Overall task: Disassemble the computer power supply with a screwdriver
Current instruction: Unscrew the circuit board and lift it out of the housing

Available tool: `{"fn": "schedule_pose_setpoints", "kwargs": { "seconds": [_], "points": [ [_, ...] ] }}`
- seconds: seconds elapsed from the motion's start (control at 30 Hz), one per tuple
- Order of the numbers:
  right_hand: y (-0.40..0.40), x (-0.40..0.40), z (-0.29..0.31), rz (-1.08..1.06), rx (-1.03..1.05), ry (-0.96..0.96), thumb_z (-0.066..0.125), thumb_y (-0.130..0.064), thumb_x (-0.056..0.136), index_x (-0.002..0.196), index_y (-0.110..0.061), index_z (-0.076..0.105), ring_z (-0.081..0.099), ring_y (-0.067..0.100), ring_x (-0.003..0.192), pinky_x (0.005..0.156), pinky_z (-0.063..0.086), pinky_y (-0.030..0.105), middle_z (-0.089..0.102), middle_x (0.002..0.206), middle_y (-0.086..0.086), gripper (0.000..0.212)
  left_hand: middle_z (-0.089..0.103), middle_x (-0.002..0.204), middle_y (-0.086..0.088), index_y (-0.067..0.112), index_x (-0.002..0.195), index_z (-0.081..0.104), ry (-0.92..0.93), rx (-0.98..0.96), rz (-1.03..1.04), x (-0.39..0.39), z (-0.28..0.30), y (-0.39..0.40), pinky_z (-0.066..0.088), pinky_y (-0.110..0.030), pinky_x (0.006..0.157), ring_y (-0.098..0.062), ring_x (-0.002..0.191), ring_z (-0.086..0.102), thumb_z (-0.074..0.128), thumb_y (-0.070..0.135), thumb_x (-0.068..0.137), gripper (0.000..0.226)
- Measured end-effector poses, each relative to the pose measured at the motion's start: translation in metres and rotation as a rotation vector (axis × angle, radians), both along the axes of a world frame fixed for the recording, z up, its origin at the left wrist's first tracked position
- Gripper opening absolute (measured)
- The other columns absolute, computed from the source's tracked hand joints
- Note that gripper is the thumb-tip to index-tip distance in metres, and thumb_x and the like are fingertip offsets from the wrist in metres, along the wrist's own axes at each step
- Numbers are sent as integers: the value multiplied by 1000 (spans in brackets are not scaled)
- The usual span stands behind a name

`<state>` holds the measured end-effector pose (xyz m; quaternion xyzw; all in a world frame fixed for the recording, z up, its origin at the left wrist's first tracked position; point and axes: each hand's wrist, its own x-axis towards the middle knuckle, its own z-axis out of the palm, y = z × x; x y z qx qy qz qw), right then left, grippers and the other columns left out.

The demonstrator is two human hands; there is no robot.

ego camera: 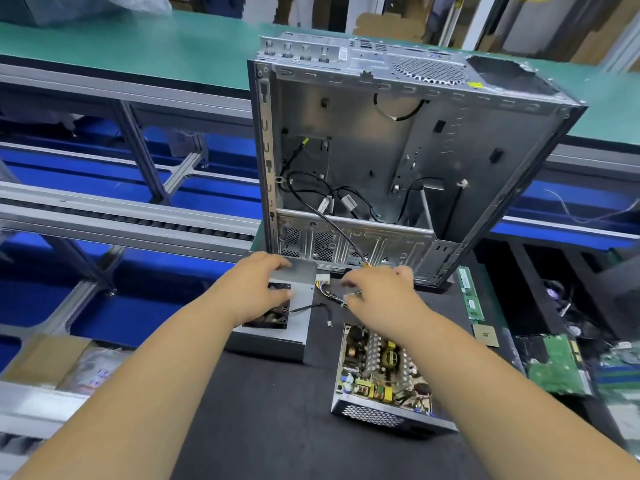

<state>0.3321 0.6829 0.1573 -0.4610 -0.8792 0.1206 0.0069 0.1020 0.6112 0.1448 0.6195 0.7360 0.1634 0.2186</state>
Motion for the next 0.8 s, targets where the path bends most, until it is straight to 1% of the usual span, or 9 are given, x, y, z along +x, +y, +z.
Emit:
{"fn": "schedule_pose_setpoints", "kwargs": {
  "seconds": [0.1, 0.2, 0.3, 0.4, 0.47, 0.53, 0.63, 0.73, 0.8],
  "points": [
    [2, 36, 15, -82, 40, 87, 51, -35, 96, 114, -37, 65, 53, 17, 113, 92, 22, 36, 65, 106, -16, 23, 53, 119, 22, 38, 119, 62, -159, 125, -18, 28, 12, -9, 40, -15, 88, 3, 108, 54, 69, 33, 90, 31],
    [0, 80, 24, -202, 80, 141, 58, -30, 94, 108, -34, 70, 59, 18, 109, 100, 39, 40, 70, 109, -13, 19, 57, 108, 23, 40, 106, 67, -290, 183, -75, 61, 17, -20, 38, -6, 77, 15, 94, 52, 69, 28, 89, 21],
    [-3, 128, 21, -340, -5, 216, 61, -25, 92, 96, -33, 69, 63, 16, 96, 89, 49, 37, 70, 100, -11, 12, 59, 108, 24, 40, 106, 68, -313, 185, -116, 89, 14, -28, 34, -5, 85, 12, 103, 52, 68, 28, 90, 20],
    [-5, 167, 9, -420, -64, 206, 61, -26, 93, 88, -37, 63, 58, 5, 77, 66, 43, 27, 63, 83, -16, 12, 63, 106, 20, 40, 103, 69, -372, 173, -105, 115, 13, -32, 37, -7, 83, 7, 101, 55, 68, 23, 90, 21],
    [-5, 187, -1, -451, -92, 195, 62, -27, 92, 85, -37, 63, 56, 1, 76, 66, 43, 27, 60, 80, -19, 13, 64, 104, 18, 40, 99, 70, -448, 167, -78, 131, 13, -32, 39, -3, 78, 8, 97, 58, 69, 19, 90, 23],
    [-5, 202, -13, -481, -132, 181, 63, -29, 90, 81, -36, 63, 56, 2, 77, 68, 46, 29, 62, 81, -17, 12, 66, 105, 17, 39, 97, 71, -499, 156, -44, 147, 15, -33, 44, -6, 76, 7, 93, 59, 69, 19, 90, 22],
    [-7, 220, -30, -523, -197, 129, 67, -31, 87, 77, -33, 62, 58, 8, 76, 68, 49, 30, 62, 79, -13, 10, 67, 103, 16, 37, 95, 72, -510, 145, -20, 170, 18, -33, 45, -7, 74, 5, 89, 61, 69, 18, 91, 20],
    [-9, 236, -45, -546, -237, 32, 68, -34, 85, 76, -29, 60, 58, 11, 75, 68, 50, 30, 61, 78, -13, 13, 67, 101, 18, 38, 93, 73, -479, 127, -17, 193, 19, -34, 48, -16, 79, 2, 89, 61, 69, 18, 90, 21],
    [-11, 243, -54, -549, -281, -12, 68, -37, 85, 81, -24, 62, 61, 15, 78, 70, 52, 31, 65, 81, -7, 15, 67, 97, 22, 39, 92, 73, -484, 122, -19, 207, 20, -36, 48, -13, 75, 3, 88, 61, 69, 19, 90, 21]
  ]
}}
